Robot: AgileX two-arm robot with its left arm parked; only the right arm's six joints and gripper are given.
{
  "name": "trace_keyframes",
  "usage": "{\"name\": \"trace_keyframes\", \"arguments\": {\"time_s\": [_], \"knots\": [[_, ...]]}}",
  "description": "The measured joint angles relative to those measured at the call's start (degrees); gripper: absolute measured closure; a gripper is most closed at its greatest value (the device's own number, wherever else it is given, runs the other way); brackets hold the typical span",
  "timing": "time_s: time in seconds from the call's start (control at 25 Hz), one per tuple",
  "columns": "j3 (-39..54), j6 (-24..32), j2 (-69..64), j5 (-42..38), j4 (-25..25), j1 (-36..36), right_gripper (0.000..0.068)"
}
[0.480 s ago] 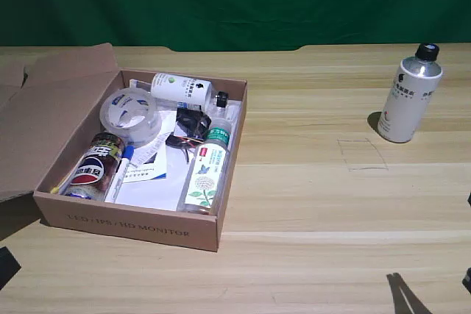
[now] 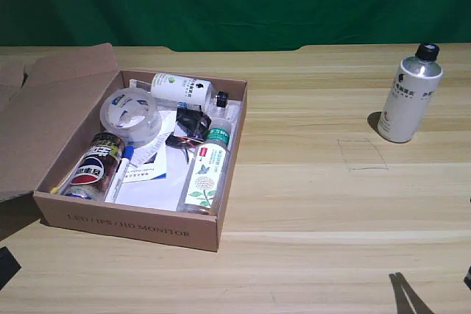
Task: Place the white bottle into the box.
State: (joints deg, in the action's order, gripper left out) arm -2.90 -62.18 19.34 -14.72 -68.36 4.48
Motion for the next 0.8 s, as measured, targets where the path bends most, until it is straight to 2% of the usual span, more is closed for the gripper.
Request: {"name": "trace_keyframes", "arguments": {"time_s": [0.16,0.24,0.36,0.6,0.68,0.8], "knots": [[0.0,0.0,0.0,0.0,1.9,0.0,0.0671],[0.0,0.0,0.0,0.1,3.5,0.0,0.0638],[0.0,-0.2,0.0,0.2,5.6,0.0,0.0526],[-0.3,-0.6,0.0,1.0,7.6,0.0,0.0062],[-1.3,-0.6,0.0,1.3,7.2,0.0,0.0015],[-3.4,-0.6,0.0,0.6,3.2,0.0,0.0003]]}}
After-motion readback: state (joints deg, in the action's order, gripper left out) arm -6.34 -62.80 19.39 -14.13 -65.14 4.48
